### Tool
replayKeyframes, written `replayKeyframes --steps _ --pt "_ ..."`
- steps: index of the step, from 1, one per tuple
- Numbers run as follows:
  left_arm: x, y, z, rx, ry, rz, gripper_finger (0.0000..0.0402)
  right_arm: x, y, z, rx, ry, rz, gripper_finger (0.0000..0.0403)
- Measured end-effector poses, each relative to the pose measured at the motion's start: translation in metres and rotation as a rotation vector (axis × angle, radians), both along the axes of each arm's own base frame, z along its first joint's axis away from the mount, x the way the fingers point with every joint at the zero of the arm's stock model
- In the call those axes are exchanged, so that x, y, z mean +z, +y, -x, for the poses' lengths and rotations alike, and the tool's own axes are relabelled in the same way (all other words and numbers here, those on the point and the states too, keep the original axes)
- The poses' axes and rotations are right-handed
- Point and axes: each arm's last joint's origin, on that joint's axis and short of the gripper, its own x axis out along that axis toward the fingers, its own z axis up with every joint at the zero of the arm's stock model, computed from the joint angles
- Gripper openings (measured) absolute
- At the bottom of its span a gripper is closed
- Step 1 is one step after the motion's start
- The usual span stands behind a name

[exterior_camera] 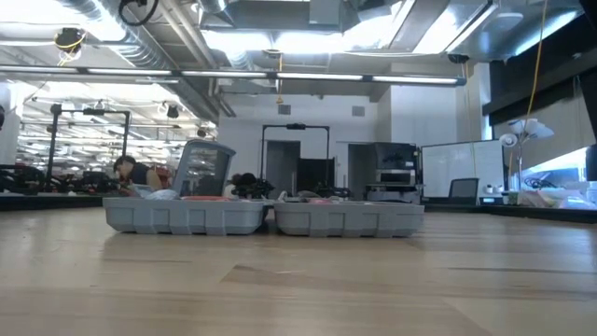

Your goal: Prefit tool cases

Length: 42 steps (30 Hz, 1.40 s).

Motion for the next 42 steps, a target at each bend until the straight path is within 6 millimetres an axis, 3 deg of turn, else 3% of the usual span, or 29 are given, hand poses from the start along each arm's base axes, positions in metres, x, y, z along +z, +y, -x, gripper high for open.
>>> replayKeyframes --steps 32,42 --pt "0.003 -0.006 -0.015 -0.107 -0.068 -0.100 0.0059 -0.005 -0.007 -0.005 0.017 -0.011 -0.075 0.0000" --pt "0.002 -0.003 -0.019 -0.054 -0.057 -0.129 0.0059 -0.005 -0.008 -0.005 0.031 -0.012 -0.079 0.0000"
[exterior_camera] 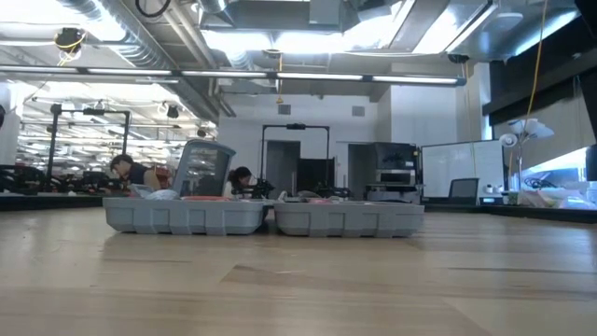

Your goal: Prefit tool cases

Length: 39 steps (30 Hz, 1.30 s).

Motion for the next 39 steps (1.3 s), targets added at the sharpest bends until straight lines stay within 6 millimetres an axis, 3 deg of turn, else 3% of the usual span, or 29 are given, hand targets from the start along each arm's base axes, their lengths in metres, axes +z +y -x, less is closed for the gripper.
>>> replayKeyframes --steps 7,30,39 --pt "0.0006 0.0078 0.0020 0.057 -0.004 0.004 0.0059 0.0006 0.0004 -0.0002 0.009 -0.006 -0.003 0.0000" --pt "-0.0001 0.0062 0.0019 -0.017 0.008 -0.003 0.0058 0.0002 0.0002 -0.0001 0.009 -0.002 -0.002 0.0000" --pt "-0.0024 0.0064 0.0011 0.000 0.026 -0.047 0.0016 -0.0004 0.0004 -0.0001 0.016 0.005 0.001 0.0004"
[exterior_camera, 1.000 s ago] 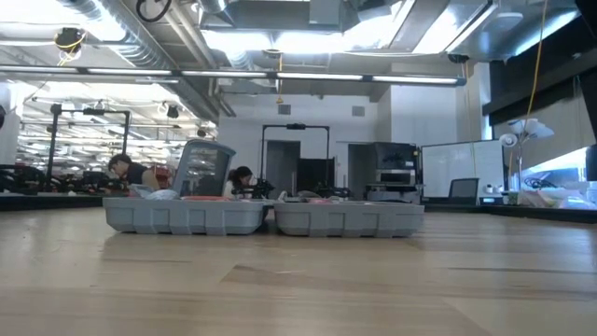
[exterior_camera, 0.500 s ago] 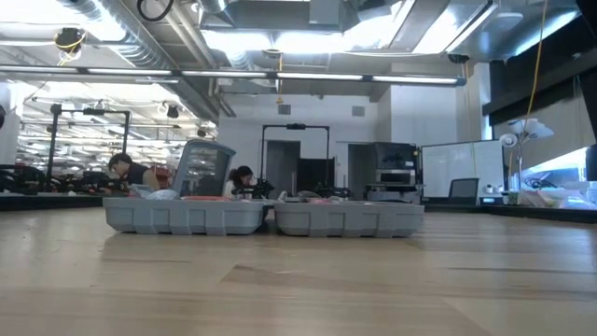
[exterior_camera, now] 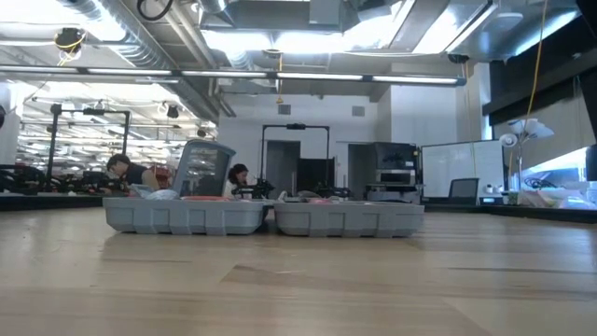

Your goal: Prefit tool cases

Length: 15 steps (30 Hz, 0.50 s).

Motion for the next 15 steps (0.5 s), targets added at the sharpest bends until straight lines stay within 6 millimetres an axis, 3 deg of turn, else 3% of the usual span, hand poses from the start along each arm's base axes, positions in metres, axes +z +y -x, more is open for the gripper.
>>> replayKeyframes --steps 7,15 --pt "-0.0016 0.0002 -0.0005 0.010 0.017 -0.017 0.0016 -0.0002 -0.0004 -0.0004 -0.020 -0.005 0.000 0.0027" --pt "-0.0033 0.0004 -0.0010 0.012 0.035 -0.012 0.0016 0.0010 -0.0003 -0.0004 -0.037 -0.021 -0.007 0.0088"
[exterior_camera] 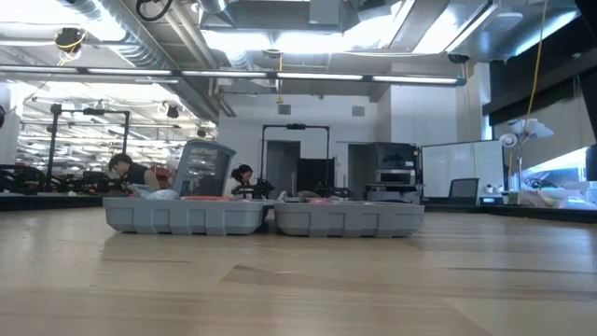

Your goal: Prefit tool cases

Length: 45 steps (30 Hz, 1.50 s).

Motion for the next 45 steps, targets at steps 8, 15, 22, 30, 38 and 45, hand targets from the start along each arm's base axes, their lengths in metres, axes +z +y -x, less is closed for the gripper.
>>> replayKeyframes --steps 8,15,22,30,38,45 --pt "-0.003 0.005 0.000 0.040 0.022 -0.041 0.0015 0.001 0.014 0.006 -0.072 0.015 0.034 0.0153" --pt "-0.012 0.014 0.004 0.080 0.102 -0.133 0.0015 0.011 0.021 0.022 -0.130 0.006 -0.017 0.0167" --pt "-0.027 0.014 0.011 0.107 0.232 -0.322 0.0015 0.032 -0.003 0.055 -0.304 -0.172 -0.543 0.0166" --pt "-0.103 0.009 0.001 0.101 0.354 -0.395 0.0015 0.029 -0.039 0.061 -0.298 -0.165 -1.215 0.0166" --pt "-0.184 -0.018 0.011 0.094 0.469 -0.335 0.0015 -0.015 -0.032 0.060 -0.434 0.105 -1.359 0.0166" --pt "-0.190 -0.041 0.012 0.152 0.517 -0.323 0.0015 -0.073 0.000 0.044 -0.393 0.236 -1.432 0.0166"
